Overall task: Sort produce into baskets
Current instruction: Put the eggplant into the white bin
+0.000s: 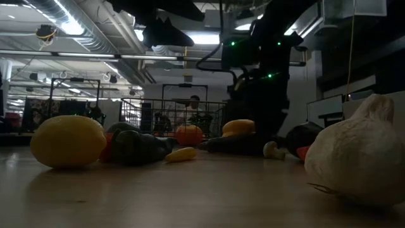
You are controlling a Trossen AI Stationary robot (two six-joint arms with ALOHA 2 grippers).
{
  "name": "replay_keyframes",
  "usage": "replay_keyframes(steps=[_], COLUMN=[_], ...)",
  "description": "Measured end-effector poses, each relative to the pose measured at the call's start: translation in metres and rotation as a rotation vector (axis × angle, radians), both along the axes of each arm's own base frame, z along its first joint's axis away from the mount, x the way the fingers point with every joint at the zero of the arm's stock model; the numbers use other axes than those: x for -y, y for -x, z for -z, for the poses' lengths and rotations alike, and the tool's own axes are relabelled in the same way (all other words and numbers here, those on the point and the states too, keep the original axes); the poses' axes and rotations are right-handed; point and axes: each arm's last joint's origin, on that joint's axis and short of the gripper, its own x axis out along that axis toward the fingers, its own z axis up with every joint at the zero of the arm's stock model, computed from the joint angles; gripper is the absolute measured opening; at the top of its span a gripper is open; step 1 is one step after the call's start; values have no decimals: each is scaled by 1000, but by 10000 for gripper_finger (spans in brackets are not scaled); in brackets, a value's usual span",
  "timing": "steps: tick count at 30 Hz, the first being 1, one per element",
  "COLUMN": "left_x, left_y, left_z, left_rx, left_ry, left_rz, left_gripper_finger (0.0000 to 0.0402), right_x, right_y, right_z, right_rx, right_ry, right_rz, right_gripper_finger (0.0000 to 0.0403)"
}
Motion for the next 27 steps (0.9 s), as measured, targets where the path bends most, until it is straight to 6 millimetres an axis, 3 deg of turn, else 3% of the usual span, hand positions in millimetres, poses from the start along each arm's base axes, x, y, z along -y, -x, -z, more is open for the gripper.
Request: replay_keyframes(steps=[11,18,27], left_x=[0,0,0], left_y=[0,0,0], left_z=[0,0,0], left_rx=[-2,-3,-5], left_ry=[0,-1,-1], left_rz=[0,0,0], left_gripper_finger=[351,351,351], right_x=[-1,-11,-48], right_y=[-3,4,29], right_z=[-1,-22,-63], right_rx=[31,64,103], right_ry=[-26,-96,-131], right_rz=[-4,-15,49], right_gripper_finger=[174,181,181])
